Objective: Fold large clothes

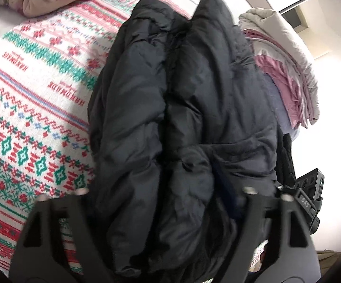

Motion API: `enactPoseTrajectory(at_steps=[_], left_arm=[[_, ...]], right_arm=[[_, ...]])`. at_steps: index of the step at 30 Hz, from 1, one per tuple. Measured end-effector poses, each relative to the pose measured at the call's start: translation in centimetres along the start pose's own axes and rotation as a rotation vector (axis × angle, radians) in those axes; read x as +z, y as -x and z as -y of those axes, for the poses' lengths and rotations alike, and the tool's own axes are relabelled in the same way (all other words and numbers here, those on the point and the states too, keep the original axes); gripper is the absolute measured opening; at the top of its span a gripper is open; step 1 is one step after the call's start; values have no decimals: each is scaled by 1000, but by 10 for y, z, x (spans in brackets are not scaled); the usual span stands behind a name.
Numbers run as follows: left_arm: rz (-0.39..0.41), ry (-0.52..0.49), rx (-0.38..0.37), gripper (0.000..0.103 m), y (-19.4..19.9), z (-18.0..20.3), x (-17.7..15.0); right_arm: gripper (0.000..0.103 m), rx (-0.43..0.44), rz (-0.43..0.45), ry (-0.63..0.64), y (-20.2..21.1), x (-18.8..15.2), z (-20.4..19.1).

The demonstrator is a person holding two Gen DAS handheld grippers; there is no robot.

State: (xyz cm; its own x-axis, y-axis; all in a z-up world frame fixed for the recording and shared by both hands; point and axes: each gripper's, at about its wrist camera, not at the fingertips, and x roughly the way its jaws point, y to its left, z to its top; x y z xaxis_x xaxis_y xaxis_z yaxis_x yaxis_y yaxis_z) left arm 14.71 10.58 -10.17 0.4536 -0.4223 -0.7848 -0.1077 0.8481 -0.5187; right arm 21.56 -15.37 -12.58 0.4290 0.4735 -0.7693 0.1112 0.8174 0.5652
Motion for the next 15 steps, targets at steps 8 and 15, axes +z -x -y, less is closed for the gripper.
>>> enactPoseTrajectory(at_steps=[8, 15], left_arm=[[57, -13, -33, 30, 12, 15, 3], [89, 13, -63, 23, 16, 38, 3]], right_arm=[[27, -95, 132, 158, 21, -9, -37], [22, -221, 269, 326, 42, -17, -68]])
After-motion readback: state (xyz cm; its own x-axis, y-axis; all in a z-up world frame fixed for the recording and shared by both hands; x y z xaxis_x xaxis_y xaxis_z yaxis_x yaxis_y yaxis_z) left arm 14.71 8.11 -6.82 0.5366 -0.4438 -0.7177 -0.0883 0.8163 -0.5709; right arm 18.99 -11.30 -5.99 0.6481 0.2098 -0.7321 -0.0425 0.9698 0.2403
